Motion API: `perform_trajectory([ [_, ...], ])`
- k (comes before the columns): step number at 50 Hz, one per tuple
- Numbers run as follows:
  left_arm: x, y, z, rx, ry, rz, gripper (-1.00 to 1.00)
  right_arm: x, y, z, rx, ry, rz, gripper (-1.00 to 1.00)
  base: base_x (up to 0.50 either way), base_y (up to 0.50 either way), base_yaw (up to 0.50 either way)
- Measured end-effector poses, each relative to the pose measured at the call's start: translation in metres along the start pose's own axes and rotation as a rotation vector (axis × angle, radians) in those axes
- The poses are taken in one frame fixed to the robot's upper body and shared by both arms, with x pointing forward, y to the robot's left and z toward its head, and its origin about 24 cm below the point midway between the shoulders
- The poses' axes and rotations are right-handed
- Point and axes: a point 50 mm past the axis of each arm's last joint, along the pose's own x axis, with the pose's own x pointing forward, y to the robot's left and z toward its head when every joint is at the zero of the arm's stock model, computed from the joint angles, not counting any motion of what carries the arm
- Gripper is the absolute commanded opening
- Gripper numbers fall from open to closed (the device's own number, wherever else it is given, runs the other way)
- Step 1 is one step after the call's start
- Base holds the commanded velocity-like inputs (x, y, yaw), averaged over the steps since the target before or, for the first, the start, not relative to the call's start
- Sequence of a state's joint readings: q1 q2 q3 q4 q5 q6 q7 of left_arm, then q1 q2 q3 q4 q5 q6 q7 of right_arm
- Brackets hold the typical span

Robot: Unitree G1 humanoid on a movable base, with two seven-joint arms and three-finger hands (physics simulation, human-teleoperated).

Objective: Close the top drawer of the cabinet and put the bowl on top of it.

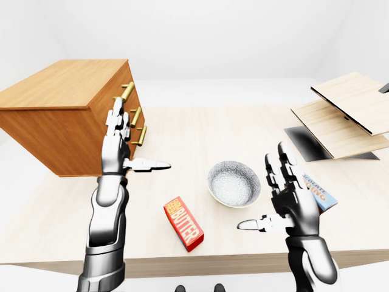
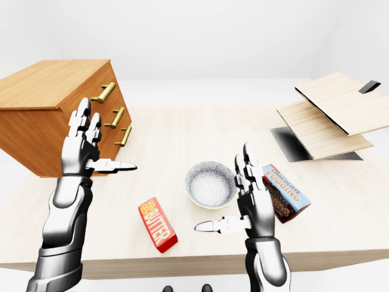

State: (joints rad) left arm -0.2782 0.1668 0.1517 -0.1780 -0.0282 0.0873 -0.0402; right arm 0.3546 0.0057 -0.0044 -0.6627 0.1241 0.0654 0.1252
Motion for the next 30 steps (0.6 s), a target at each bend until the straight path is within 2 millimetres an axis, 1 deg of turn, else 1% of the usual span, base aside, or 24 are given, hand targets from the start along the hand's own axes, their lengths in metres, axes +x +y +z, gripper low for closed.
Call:
perform_trajectory([
  [6,-0.014,-0.012,0.003,0.013,-0.009,-0.041,1.0,-0.001,0.0,0.001,0.001,-0.003,-0.001,1.0,0.0,0.0,0.0],
  [18,-0.041,-0.039,0.016,0.071,-0.051,-0.106,1.0,-0.003,-0.003,0.006,0.007,-0.01,-0.004,1.0,0.0,0.0,0.0],
  [30,-0.055,-0.063,0.029,0.129,-0.094,-0.152,1.0,-0.006,-0.007,0.015,0.013,-0.043,-0.009,1.0,0.0,0.0,0.0],
])
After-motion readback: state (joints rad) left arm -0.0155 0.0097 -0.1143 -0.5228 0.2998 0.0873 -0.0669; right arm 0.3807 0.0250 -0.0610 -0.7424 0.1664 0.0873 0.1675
